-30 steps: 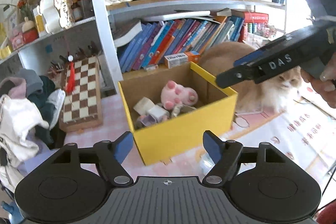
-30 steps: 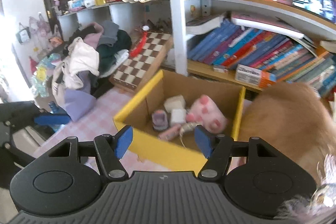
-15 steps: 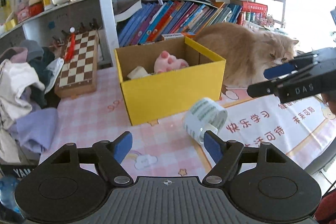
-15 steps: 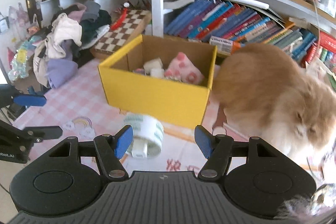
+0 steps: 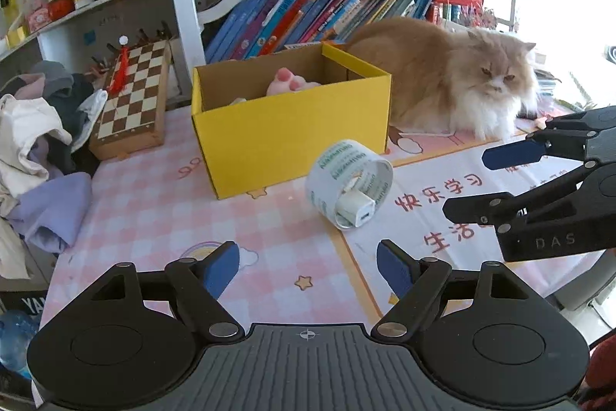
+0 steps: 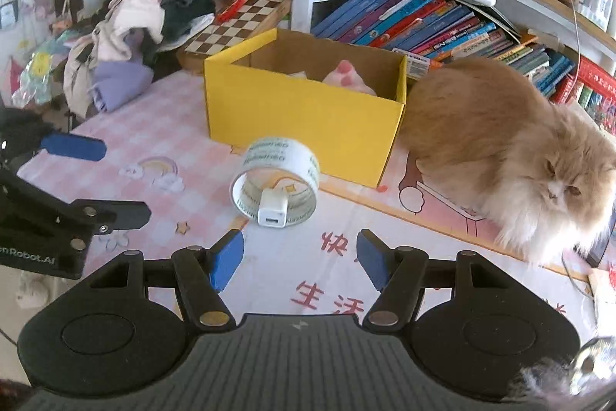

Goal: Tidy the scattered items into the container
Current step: 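Move the left tool toward the tape roll while the right tool approaches the white plug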

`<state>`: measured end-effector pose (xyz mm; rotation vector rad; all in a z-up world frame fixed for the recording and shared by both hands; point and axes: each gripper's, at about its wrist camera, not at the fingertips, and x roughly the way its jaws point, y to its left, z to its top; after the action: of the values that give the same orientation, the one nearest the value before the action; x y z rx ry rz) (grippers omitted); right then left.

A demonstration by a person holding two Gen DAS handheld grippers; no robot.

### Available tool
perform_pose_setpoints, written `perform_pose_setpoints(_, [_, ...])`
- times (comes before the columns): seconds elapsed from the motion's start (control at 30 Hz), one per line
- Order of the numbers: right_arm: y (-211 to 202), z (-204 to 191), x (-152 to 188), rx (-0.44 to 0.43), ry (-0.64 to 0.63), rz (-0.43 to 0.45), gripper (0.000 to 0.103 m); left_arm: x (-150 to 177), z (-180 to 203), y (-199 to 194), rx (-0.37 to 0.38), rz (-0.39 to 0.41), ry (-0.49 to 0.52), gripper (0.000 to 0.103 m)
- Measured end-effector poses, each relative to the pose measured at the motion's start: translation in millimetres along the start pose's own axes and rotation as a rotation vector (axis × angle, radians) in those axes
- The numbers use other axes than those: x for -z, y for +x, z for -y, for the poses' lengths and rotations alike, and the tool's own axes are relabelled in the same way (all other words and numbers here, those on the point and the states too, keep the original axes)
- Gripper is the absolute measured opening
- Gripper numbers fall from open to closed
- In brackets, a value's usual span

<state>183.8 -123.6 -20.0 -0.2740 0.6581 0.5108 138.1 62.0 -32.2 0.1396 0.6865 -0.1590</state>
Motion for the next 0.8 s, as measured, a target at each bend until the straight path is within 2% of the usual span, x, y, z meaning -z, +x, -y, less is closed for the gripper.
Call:
perform_pose_setpoints(0.2, [6,1,14,-0.008,0.029,-0.037,0.063,8,11,8,0.009,-0.022,0.014,0.081])
perform_pose_setpoints(0.33, [18,4,24,-0.012,0.053,-0.103,0.063,12,16,18,0.011,-0.054,0.020,0.081])
perform_pose_setpoints(0.63, [25,12,22,-0.021,0.064,-0.096,0.063,-1,19,31,0.020,-0.037,0.028,0.081])
perform_pose_setpoints(0.8, [30,18,19,-0.028,0.065,-0.093,0.059,-12,21,45,0.018,-0.029,0.049,0.079])
